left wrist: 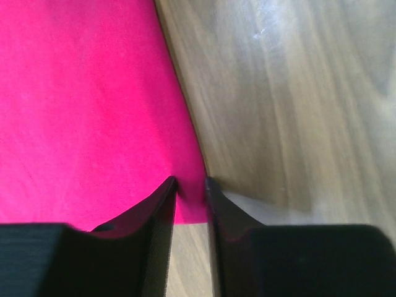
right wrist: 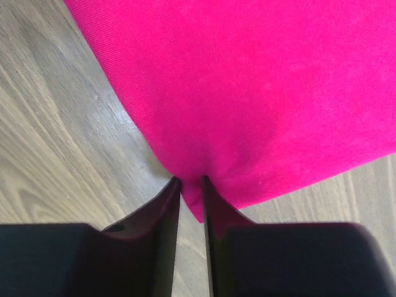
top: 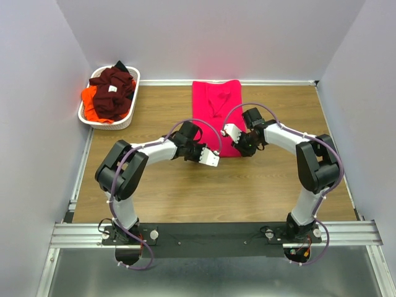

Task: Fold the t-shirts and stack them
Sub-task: Fold the tshirt

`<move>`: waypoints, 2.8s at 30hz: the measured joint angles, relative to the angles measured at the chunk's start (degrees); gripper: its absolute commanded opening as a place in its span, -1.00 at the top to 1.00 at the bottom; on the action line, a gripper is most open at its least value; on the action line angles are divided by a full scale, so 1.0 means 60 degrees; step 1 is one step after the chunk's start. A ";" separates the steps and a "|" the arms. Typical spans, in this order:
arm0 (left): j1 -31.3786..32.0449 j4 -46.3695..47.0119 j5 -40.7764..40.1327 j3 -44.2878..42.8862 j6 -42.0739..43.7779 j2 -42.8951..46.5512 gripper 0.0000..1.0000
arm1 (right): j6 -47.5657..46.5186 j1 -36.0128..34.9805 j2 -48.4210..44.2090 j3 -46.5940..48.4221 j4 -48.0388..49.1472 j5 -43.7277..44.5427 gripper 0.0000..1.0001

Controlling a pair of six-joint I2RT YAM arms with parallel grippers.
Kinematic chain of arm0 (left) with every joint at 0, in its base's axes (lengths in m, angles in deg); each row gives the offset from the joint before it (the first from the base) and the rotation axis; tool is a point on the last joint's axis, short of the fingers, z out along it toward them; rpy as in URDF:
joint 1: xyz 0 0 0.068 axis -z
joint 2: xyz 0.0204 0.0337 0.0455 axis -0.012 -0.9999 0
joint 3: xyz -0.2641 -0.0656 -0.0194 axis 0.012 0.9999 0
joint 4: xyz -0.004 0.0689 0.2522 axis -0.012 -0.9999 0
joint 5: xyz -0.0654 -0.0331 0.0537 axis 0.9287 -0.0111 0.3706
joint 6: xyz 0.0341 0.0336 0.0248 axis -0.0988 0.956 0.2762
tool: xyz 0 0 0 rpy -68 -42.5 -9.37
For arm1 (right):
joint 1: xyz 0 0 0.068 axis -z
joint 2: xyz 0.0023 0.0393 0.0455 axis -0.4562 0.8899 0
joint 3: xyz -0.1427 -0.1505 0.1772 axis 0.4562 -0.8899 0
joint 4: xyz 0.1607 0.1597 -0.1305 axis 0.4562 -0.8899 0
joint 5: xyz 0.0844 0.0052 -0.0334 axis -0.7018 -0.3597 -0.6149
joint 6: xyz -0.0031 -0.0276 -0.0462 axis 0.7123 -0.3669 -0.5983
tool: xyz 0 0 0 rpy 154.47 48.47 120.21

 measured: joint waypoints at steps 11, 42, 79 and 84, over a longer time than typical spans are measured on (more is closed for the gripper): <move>-0.0138 -0.1198 -0.0113 -0.1009 -0.0211 -0.0229 1.00 | 0.0189 0.0015 -0.0004 0.0240 0.0015 0.0186 0.99; 0.2856 -0.6120 0.2051 -0.0739 -0.1333 0.4175 1.00 | -0.0310 -0.0852 -0.4903 0.1151 -0.6808 -0.2153 0.99; -0.2025 -0.6670 0.3253 -0.8808 -0.1537 -0.4914 0.94 | -0.1861 0.1785 0.5559 0.9009 -0.6849 -0.2601 0.99; -0.1963 -0.5745 0.3355 -0.7847 -0.2138 -0.4721 0.92 | -0.1421 0.1803 0.5424 0.8470 -0.6455 -0.2925 0.99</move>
